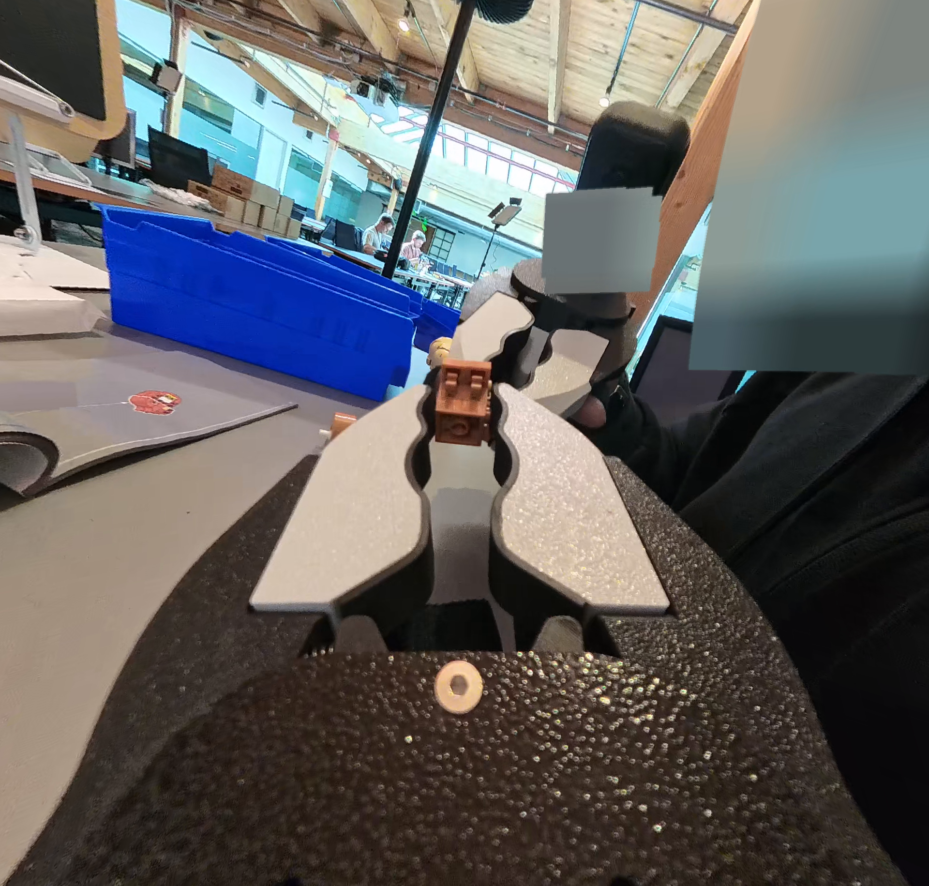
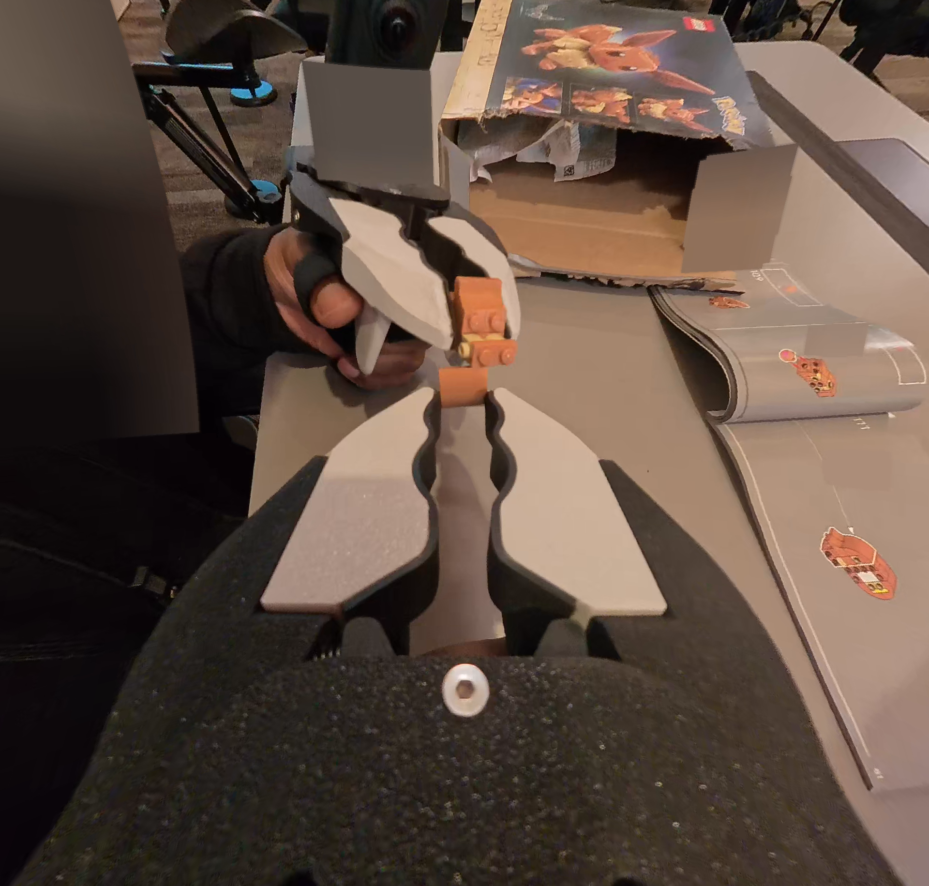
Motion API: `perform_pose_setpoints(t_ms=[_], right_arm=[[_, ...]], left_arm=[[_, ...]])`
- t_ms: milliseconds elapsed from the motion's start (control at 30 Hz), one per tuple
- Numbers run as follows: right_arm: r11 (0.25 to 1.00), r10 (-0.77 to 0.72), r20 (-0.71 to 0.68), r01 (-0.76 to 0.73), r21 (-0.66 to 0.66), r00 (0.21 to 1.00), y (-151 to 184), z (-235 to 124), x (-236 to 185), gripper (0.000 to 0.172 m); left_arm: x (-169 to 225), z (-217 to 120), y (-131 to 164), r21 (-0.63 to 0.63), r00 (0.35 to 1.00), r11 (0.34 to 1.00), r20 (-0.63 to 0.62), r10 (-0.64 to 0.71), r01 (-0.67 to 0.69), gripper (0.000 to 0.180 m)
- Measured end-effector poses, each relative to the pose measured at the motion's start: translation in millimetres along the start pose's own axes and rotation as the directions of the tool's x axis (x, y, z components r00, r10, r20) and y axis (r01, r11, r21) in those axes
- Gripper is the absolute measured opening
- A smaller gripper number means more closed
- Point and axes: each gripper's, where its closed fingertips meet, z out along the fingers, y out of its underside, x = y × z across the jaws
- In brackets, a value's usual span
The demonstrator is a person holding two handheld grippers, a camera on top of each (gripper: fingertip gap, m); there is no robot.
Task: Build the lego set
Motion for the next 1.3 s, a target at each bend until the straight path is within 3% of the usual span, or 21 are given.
perform_pose_setpoints(t_ms=[267, 367, 533, 733, 867, 1000, 1167, 1300], right_arm=[[0.999, -0.038, 0.005, 0.038, -0.035, 0.999, 6, -3, 0, 0.016], [0.995, -0.064, -0.006, 0.064, -0.082, 0.998, 12, -8, 4, 0.016], [0.968, -0.155, 0.013, 0.155, -0.200, 0.988, 26, -11, 4, 0.016], [0.894, -0.235, 0.059, 0.240, -0.378, 0.970, 60, 1, 4, 0.016], [0.801, -0.207, 0.106, 0.231, -0.552, 0.973, 97, 2, 9, 0.016], [0.737, -0.194, 0.157, 0.249, -0.628, 0.968, 116, 6, 12, 0.016], [0.796, -0.134, 0.161, 0.203, -0.570, 0.978, 112, 13, 14, 0.017], [0.868, -0.065, 0.142, 0.126, -0.480, 0.988, 109, 7, 13, 0.029]], left_arm=[[5, 2, 5, -0.046, 0.997, 0.996, -0.008, 0.072, -0.073, 0.019], [2, 0, 11, -0.128, 0.983, 0.976, 0.027, 0.180, -0.176, 0.019], [1, 0, 27, -0.317, 0.935, 0.890, 0.023, 0.354, -0.329, 0.019], [-5, -3, 56, -0.487, 0.925, 0.807, -0.004, 0.381, -0.334, 0.019], [-13, -10, 72, -0.590, 0.922, 0.746, 0.005, 0.387, -0.310, 0.019], [-18, -13, 77, -0.613, 0.929, 0.739, 0.022, 0.370, -0.280, 0.019], [-18, -15, 74, -0.596, 0.933, 0.758, 0.037, 0.357, -0.266, 0.019], [-16, -18, 72, -0.586, 0.937, 0.767, 0.035, 0.349, -0.263, 0.019]])
